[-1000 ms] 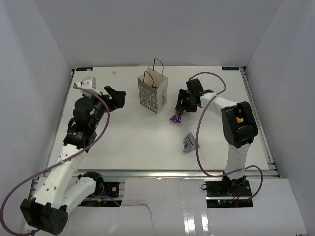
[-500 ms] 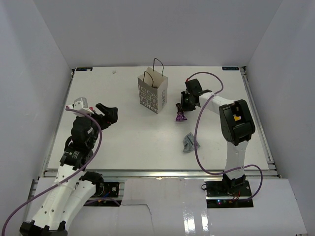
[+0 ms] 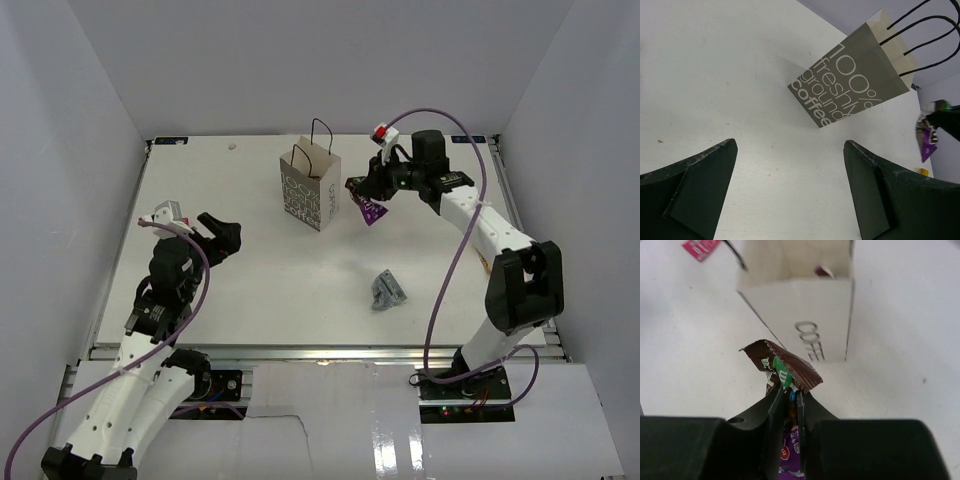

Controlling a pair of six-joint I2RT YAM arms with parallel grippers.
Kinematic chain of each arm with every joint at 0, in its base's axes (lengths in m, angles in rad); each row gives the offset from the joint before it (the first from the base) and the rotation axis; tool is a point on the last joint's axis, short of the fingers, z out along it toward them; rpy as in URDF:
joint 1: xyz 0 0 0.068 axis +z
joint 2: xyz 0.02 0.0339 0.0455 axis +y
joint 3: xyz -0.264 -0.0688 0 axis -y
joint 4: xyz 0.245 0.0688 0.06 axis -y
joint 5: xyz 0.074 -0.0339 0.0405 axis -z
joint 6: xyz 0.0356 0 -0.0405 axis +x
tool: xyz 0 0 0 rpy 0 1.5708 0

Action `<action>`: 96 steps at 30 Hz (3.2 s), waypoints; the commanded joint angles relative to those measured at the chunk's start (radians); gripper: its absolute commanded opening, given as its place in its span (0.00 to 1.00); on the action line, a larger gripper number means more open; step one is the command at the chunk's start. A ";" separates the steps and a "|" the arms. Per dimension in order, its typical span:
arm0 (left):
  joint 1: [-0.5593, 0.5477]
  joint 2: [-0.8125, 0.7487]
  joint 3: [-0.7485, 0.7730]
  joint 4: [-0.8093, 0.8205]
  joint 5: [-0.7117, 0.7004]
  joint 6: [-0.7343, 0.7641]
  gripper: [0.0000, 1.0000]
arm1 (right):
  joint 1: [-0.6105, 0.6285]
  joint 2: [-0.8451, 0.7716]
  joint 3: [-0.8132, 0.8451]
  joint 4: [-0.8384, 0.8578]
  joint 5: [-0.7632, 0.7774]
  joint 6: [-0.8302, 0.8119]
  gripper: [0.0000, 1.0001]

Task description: Place the snacks into the paper bag

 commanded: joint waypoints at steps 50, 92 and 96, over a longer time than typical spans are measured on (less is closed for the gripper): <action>0.005 0.154 0.057 -0.025 0.051 0.096 0.98 | 0.136 0.092 0.392 0.293 0.216 -0.007 0.62; 0.632 1.274 0.686 -0.052 0.338 0.642 0.88 | -0.168 -0.135 -0.222 -0.435 -0.351 -0.544 0.89; 0.612 1.334 0.723 -0.066 0.298 0.675 0.86 | -0.168 -0.127 -0.224 -0.435 -0.354 -0.540 0.90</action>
